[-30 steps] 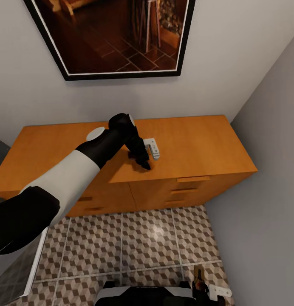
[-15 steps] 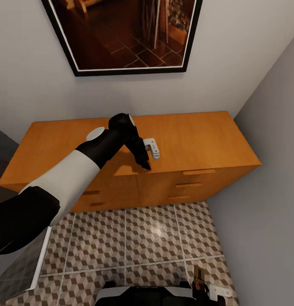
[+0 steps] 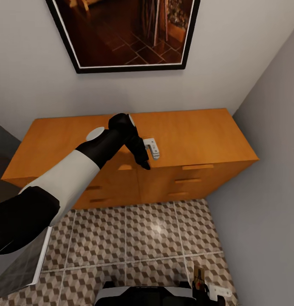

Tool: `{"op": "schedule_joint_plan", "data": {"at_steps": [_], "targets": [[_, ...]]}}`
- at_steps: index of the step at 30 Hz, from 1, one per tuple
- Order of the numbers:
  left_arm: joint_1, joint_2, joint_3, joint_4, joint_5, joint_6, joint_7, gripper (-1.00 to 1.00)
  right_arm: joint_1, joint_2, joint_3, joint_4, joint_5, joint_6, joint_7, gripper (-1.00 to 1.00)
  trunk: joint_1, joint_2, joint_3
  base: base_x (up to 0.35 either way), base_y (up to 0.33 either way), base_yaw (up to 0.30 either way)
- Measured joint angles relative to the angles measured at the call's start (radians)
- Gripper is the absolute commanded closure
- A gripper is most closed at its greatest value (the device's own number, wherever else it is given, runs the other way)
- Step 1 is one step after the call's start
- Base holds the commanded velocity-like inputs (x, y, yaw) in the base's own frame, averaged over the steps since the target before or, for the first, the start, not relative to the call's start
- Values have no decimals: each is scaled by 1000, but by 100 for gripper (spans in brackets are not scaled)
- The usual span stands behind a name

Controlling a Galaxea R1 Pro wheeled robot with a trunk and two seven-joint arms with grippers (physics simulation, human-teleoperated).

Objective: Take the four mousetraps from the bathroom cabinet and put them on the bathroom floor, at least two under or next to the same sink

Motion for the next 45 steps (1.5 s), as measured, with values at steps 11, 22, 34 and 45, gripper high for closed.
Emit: {"op": "schedule_joint_plan", "data": {"at_steps": [11, 22, 34, 45], "targets": [[0, 0, -1, 0, 0, 0, -1, -100, 0, 0, 0, 0, 0, 0, -1, 100, 0, 0, 0, -325, 76, 0], [0, 1, 0, 0, 1, 1, 0, -100, 0, -1, 0, 0, 0, 0, -1, 100, 0, 0, 0, -290, 41, 0], [0, 4, 1, 0, 1, 1, -1, -100, 0, 0, 0, 0, 0, 0, 0, 100, 0, 0, 0, -161, 145, 0], [0, 4, 1, 0, 0, 1, 0, -100, 0, 0, 0, 0, 0, 0, 0, 100, -1, 0, 0, 12, 237, 0]]}}
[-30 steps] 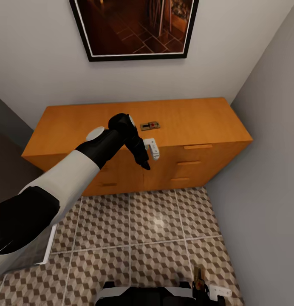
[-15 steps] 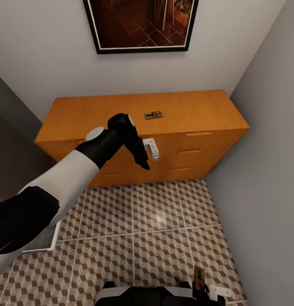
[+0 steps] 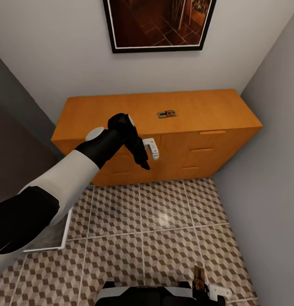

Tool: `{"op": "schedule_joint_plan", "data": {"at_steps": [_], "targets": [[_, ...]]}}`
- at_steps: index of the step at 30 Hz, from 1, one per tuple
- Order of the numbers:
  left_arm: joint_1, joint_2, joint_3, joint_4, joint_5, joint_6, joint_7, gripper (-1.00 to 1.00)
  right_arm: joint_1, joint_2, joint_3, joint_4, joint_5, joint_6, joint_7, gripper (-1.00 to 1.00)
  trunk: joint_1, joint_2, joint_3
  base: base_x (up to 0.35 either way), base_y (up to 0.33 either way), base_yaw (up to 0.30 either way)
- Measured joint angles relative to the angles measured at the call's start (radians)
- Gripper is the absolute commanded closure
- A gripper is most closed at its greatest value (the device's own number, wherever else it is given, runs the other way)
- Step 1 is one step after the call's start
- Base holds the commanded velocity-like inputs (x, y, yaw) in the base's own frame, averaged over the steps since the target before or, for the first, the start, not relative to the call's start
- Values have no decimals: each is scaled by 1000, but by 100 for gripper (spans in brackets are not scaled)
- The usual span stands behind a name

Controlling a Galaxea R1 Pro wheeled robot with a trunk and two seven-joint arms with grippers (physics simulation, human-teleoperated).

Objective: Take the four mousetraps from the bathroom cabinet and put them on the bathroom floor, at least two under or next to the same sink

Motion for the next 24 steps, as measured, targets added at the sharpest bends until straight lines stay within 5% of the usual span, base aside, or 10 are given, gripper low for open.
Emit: {"op": "schedule_joint_plan", "data": {"at_steps": [10, 24], "targets": [[0, -1, 0, 1, 0, 0, 0, -100, 0, 0, 0, 0, 0, 9, 1, 100, 0, 0, 0, 230, 193, 0], [0, 0, -1, 1, 0, 0, 0, -100, 0, -1, 0, 0, 0, 20, 1, 100, 0, 0, 0, 326, 14, 0]]}}
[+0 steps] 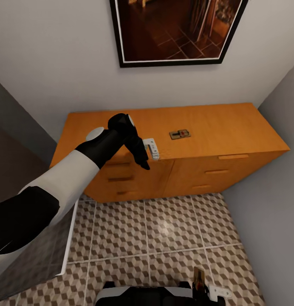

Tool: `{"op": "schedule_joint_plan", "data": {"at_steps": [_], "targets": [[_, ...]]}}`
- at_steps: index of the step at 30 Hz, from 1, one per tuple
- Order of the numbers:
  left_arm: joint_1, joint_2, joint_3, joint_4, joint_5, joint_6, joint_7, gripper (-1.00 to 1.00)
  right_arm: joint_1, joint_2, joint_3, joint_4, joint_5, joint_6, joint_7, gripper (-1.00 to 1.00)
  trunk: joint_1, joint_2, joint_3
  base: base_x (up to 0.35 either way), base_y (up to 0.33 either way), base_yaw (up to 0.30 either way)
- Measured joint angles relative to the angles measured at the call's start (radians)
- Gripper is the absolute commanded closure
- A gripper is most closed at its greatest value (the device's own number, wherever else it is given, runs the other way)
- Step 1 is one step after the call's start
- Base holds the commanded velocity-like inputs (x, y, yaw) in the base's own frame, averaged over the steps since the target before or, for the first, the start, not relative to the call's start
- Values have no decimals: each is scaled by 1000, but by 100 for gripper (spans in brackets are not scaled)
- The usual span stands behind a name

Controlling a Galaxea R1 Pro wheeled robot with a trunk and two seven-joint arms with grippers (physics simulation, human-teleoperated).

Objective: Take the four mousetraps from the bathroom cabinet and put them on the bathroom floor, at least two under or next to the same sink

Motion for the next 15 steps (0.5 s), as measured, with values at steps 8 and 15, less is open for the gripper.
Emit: {"op": "schedule_joint_plan", "data": {"at_steps": [8, 15], "targets": [[0, 0, 1, -1, 0, 0, 0, -100, 0, 0, 0, 0, 0, 0, 0, 100, 0, 0, 0, 323, -33, 0], [0, 0, 0, -1, -1, 0, 0, -100, 0, 1, 0, 0, 0, 0, -1, 100, 0, 0, 0, 187, -4, 0]]}}
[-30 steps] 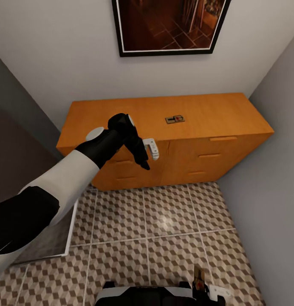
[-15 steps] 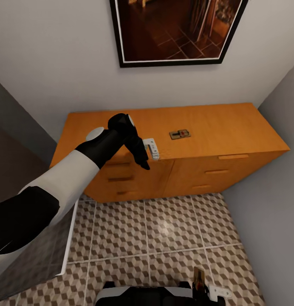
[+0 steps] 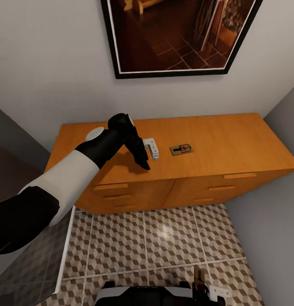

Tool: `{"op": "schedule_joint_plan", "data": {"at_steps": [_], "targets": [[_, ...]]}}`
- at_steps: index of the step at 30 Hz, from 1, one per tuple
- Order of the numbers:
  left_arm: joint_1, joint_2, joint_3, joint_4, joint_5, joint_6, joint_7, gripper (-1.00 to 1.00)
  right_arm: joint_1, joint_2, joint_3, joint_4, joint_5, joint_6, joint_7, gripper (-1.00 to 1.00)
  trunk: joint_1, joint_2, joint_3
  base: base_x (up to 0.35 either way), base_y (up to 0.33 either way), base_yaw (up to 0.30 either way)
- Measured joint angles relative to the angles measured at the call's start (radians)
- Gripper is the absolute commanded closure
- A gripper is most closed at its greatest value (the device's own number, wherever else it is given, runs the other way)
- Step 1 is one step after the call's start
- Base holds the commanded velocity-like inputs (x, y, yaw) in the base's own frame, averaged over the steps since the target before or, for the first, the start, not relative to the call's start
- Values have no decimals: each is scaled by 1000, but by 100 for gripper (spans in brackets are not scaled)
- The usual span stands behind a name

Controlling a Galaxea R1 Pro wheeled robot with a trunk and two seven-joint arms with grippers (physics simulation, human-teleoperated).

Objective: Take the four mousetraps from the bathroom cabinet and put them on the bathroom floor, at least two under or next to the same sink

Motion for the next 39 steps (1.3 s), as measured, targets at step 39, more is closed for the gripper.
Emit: {"op": "schedule_joint_plan", "data": {"at_steps": [39], "targets": [[0, -4, 1, 0, 1, 0, -1, -100, 0, 0, 0, 0, 0, 0, 0, 100, 0, 0, 0, 77, -9, 0]]}}
